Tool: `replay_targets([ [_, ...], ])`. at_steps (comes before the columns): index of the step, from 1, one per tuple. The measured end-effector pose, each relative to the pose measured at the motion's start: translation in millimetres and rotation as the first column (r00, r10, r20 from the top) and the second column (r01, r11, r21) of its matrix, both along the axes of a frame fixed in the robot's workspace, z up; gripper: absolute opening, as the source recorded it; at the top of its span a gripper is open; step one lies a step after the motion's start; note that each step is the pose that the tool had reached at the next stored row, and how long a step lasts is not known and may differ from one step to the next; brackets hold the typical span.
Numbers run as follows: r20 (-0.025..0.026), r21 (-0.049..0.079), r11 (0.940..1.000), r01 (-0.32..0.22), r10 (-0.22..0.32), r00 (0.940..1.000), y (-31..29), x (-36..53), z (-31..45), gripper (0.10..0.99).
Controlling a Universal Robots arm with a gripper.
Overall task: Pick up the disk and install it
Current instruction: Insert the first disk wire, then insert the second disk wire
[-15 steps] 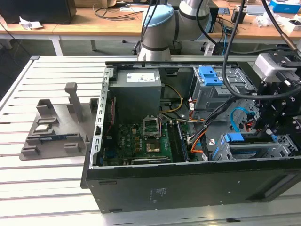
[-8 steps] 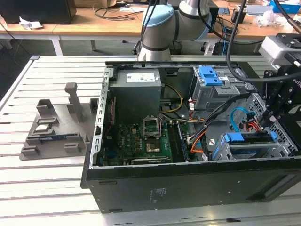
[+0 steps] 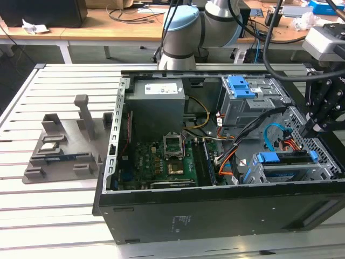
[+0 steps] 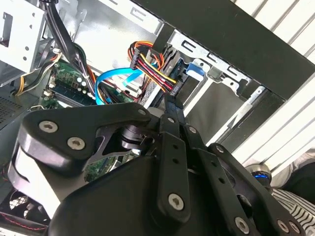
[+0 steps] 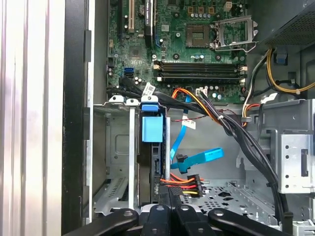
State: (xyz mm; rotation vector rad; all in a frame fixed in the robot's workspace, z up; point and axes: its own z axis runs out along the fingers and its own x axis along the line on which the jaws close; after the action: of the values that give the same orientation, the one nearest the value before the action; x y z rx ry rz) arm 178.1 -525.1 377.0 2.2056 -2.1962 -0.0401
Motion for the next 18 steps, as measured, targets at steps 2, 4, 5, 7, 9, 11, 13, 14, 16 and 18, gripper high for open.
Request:
replay_targets([
  [2, 0.0, 0.0, 1.0, 0.0, 0.0, 1.0, 0.0, 0.0, 0.1, 0.106],
  [4, 0.0001, 0.0, 1.0, 0.0, 0.0, 1.0, 0.0, 0.0, 0.1, 0.106],
  [5, 0.0, 0.0, 1.0, 0.0, 0.0, 1.0, 0.0, 0.0, 0.2, 0.106],
  [7, 0.0, 0.0, 1.0, 0.0, 0.0, 1.0, 0.0, 0.0, 0.3, 0.114],
  [9, 0.0, 0.0, 1.0, 0.0, 0.0, 1.0, 0.0, 0.0, 0.3, 0.235],
  [11, 0.0, 0.0, 1.0, 0.0, 0.0, 1.0, 0.0, -0.3, 0.4, 0.294],
  [13, 0.0001, 0.0, 0.9999, -0.014, 0.014, 0.9999, 10.9, -5.6, 0.4, 0.361],
  [14, 0.0, 0.0, 0.9998, -0.019, 0.019, 0.9998, 11.3, -7.6, 0.4, 0.361],
  [16, 0.0, 0.0, 0.9996, -0.027, 0.027, 0.9996, 11.3, -20.2, 0.4, 0.361],
  [18, 0.0002, 0.002, 0.9992, -0.04, 0.04, 0.9992, 9.5, -28.2, 0.4, 0.361],
])
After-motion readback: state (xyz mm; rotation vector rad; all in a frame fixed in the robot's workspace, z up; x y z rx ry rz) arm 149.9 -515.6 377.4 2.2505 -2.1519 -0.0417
